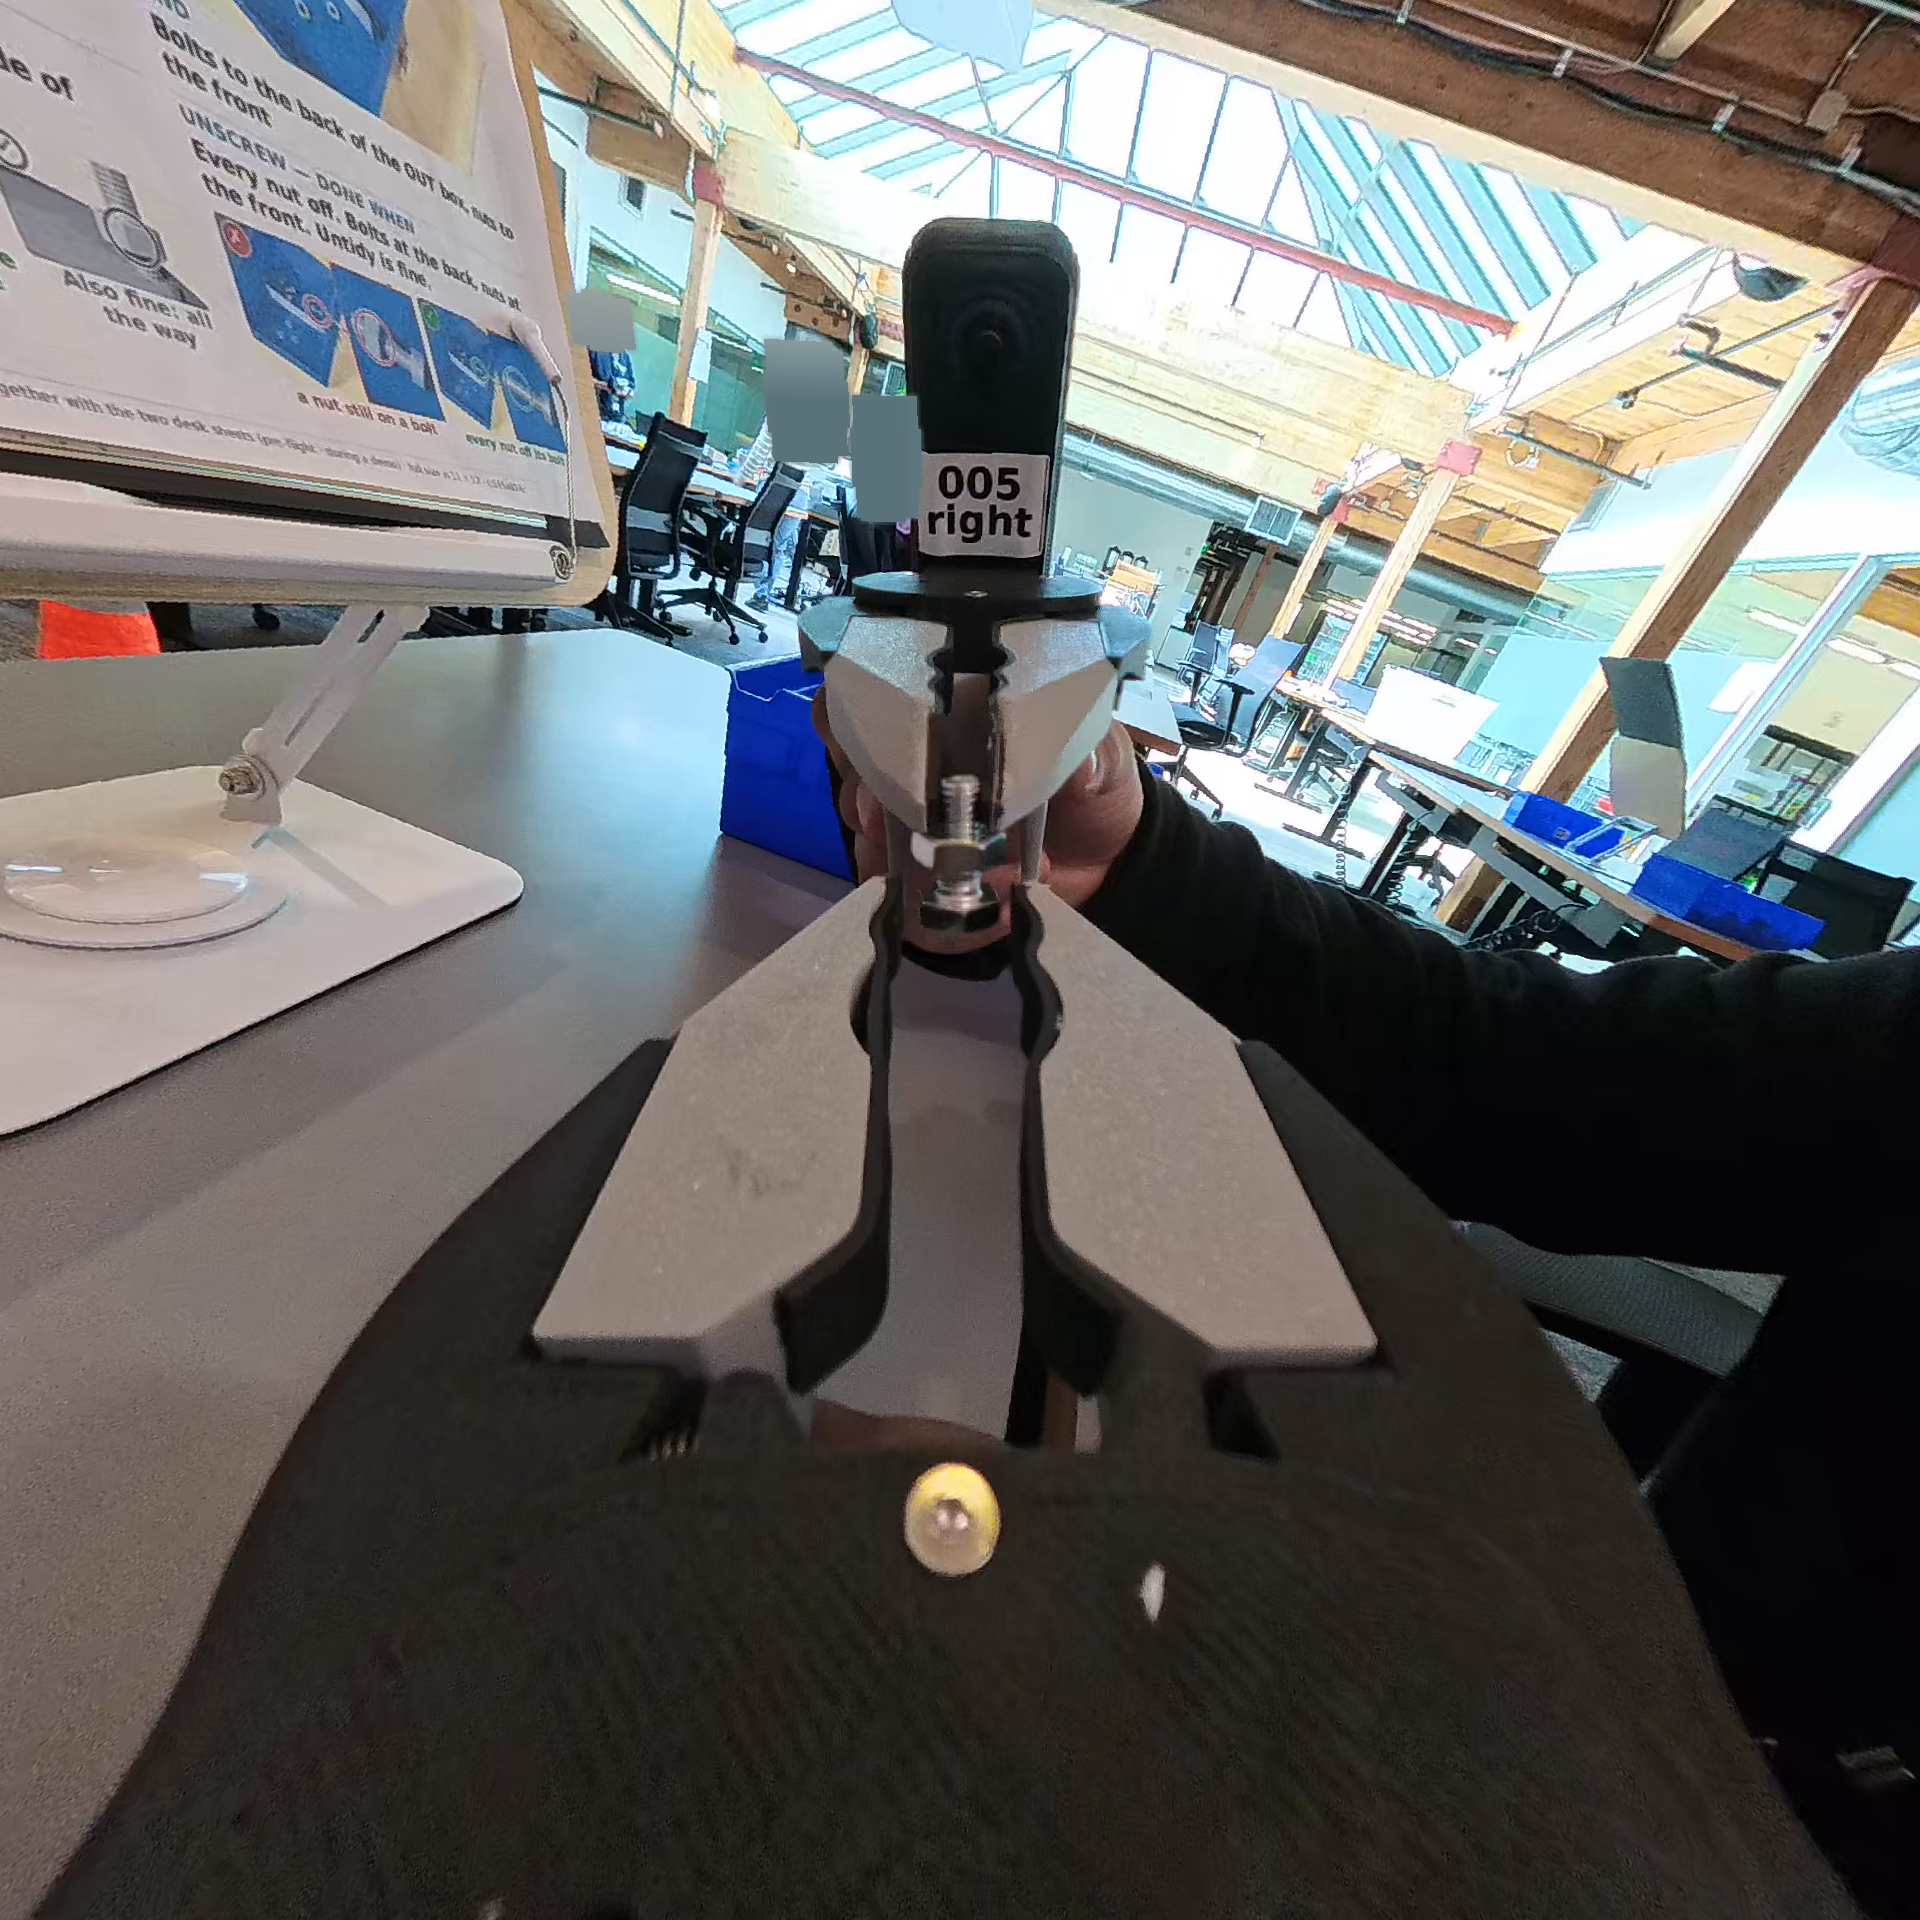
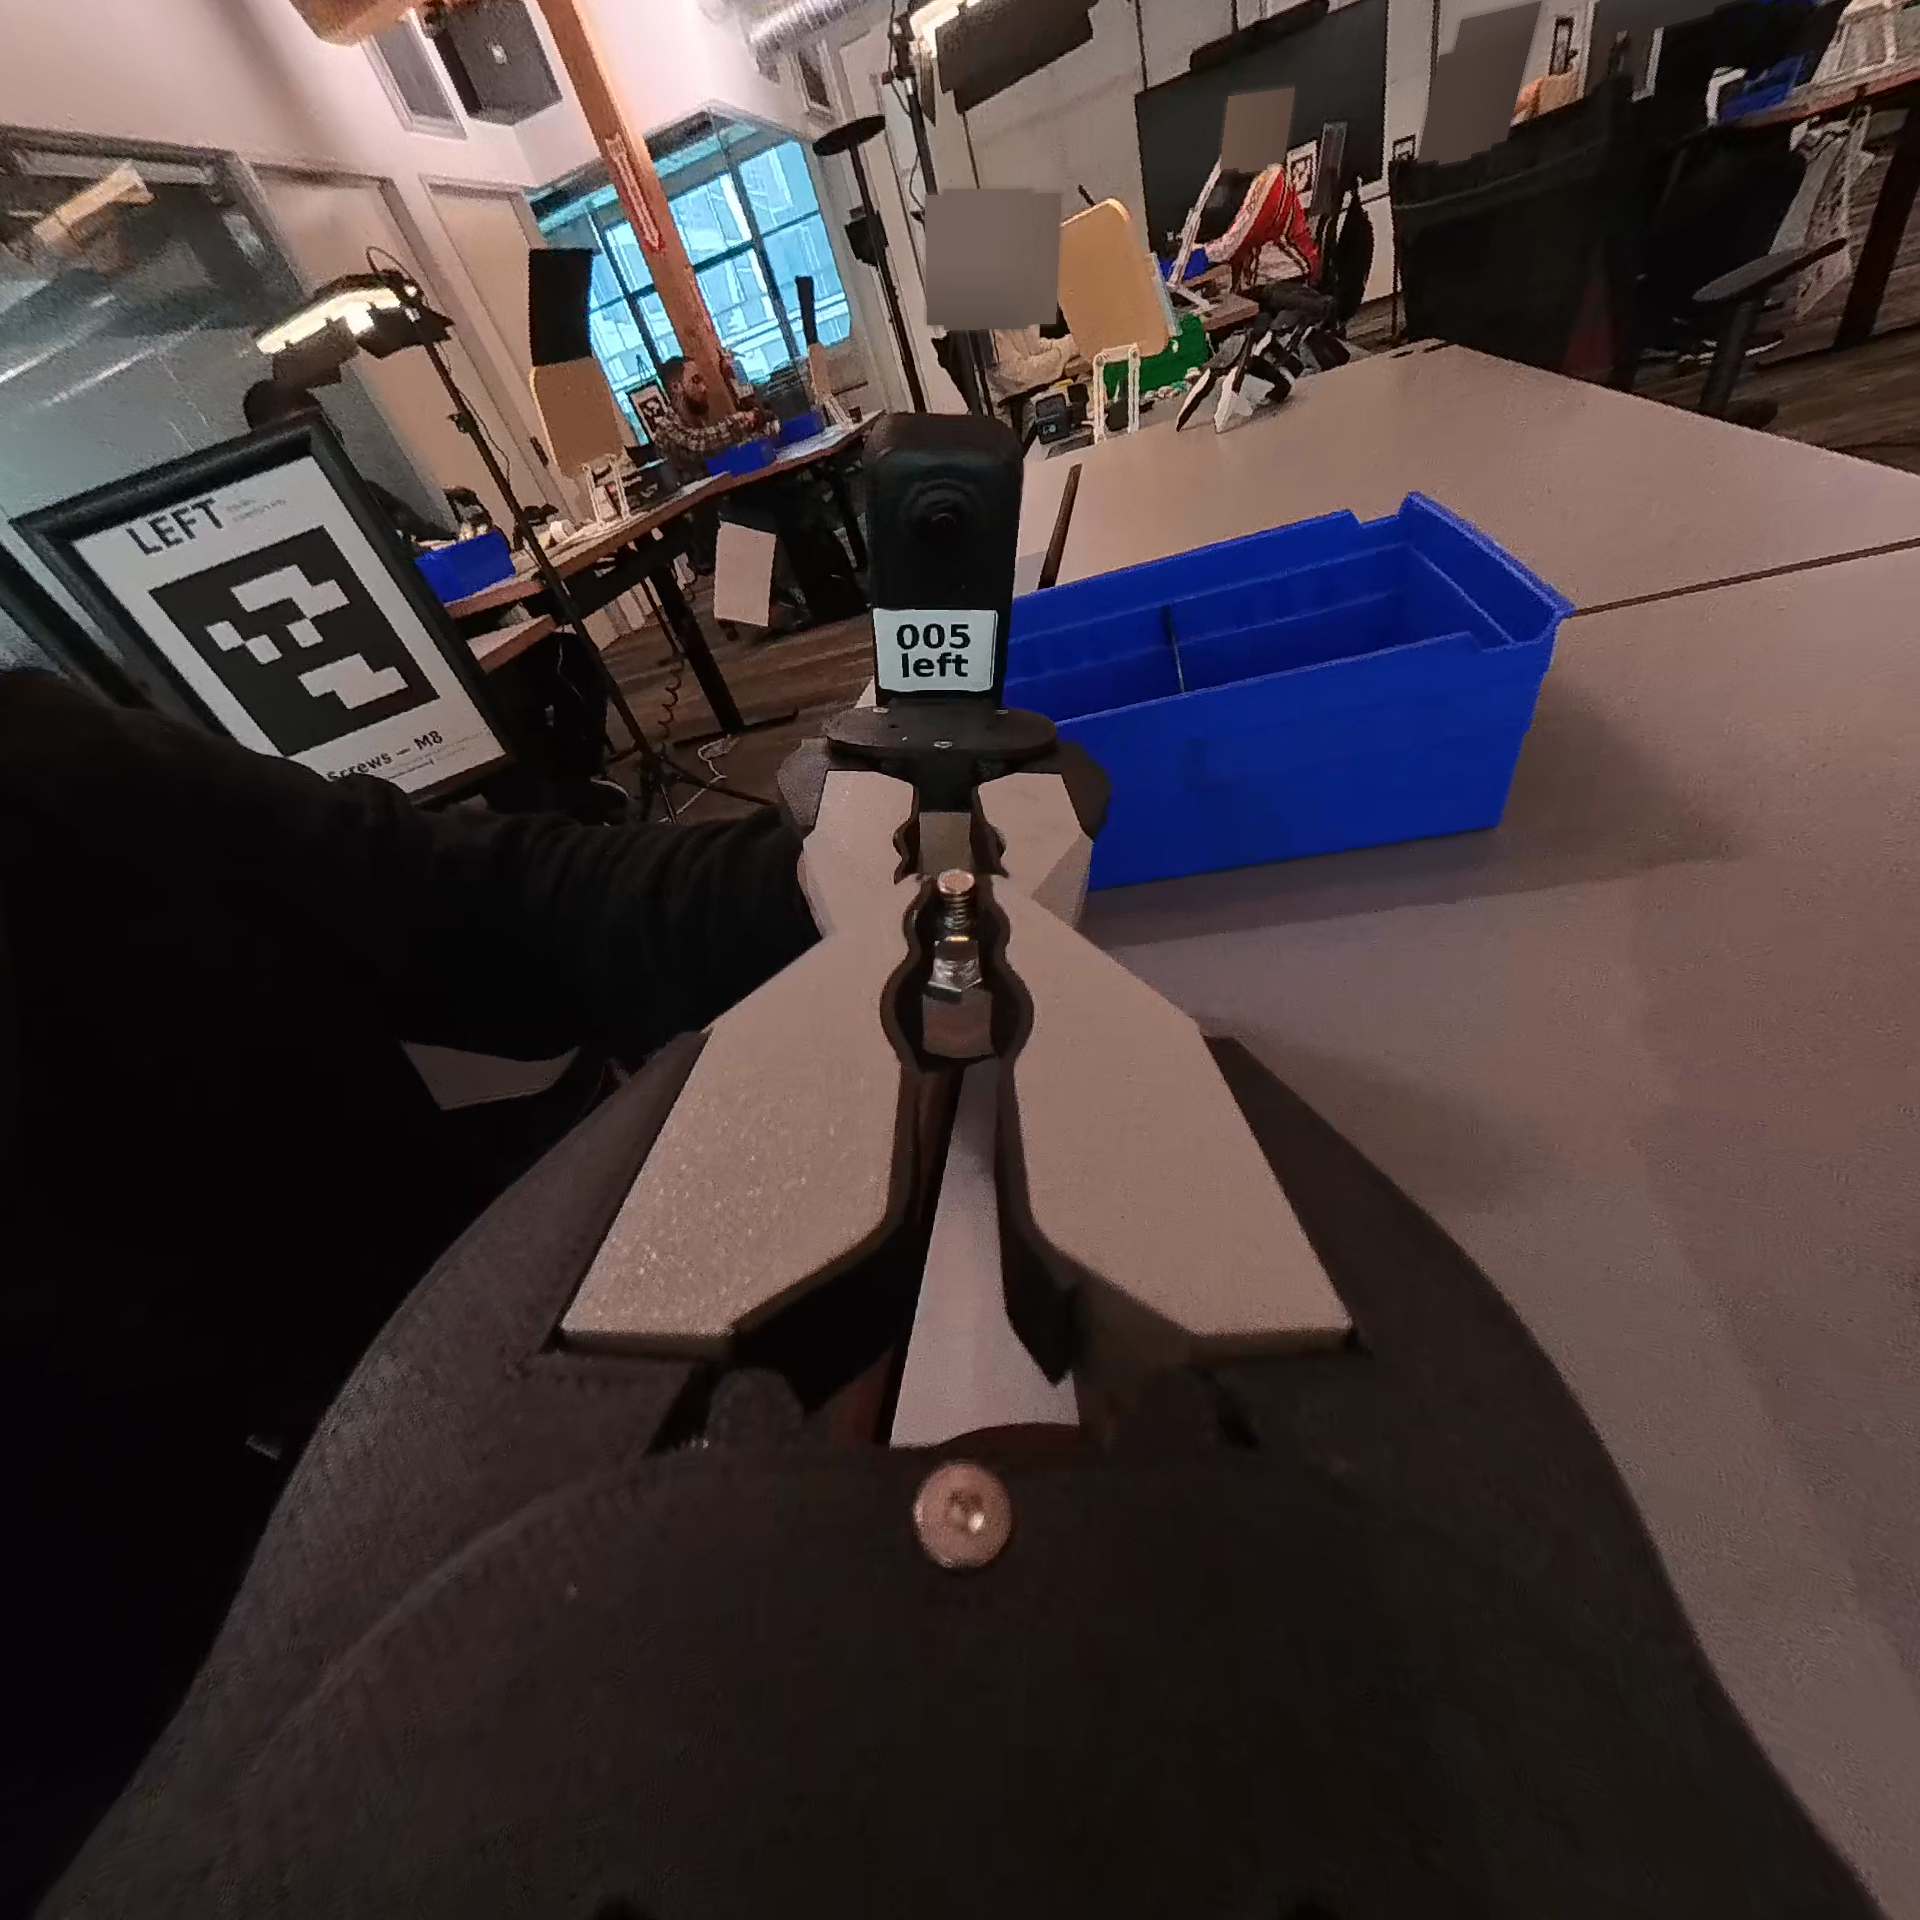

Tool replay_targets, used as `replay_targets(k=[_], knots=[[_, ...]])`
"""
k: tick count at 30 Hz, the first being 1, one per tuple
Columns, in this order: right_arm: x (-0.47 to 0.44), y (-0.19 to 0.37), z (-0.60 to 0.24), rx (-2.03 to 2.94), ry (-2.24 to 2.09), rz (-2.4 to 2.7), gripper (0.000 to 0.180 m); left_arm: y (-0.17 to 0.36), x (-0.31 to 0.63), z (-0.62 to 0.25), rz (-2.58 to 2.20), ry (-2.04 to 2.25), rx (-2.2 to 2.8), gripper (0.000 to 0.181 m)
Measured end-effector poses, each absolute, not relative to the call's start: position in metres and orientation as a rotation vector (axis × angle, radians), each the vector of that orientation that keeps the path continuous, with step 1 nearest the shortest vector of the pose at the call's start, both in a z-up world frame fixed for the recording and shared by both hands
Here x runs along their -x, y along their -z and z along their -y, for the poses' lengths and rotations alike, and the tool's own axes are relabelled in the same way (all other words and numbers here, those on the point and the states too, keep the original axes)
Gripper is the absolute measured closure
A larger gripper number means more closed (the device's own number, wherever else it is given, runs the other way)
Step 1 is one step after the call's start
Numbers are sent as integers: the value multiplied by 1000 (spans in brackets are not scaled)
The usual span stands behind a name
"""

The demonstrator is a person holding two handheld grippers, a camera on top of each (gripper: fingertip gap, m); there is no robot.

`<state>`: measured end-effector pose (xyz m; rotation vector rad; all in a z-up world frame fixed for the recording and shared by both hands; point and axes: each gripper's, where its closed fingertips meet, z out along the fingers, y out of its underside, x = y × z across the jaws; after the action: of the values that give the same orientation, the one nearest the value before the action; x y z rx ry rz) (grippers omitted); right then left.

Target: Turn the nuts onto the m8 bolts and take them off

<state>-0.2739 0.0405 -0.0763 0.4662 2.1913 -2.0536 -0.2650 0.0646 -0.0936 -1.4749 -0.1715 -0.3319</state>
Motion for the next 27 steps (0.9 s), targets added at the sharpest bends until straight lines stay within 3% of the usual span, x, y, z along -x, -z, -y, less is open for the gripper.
replay_targets(k=[27], knots=[[272, 77, -47, -456, 2050, -2179, 175, 97, 266, -66, 161, 271, 1509, 169]])
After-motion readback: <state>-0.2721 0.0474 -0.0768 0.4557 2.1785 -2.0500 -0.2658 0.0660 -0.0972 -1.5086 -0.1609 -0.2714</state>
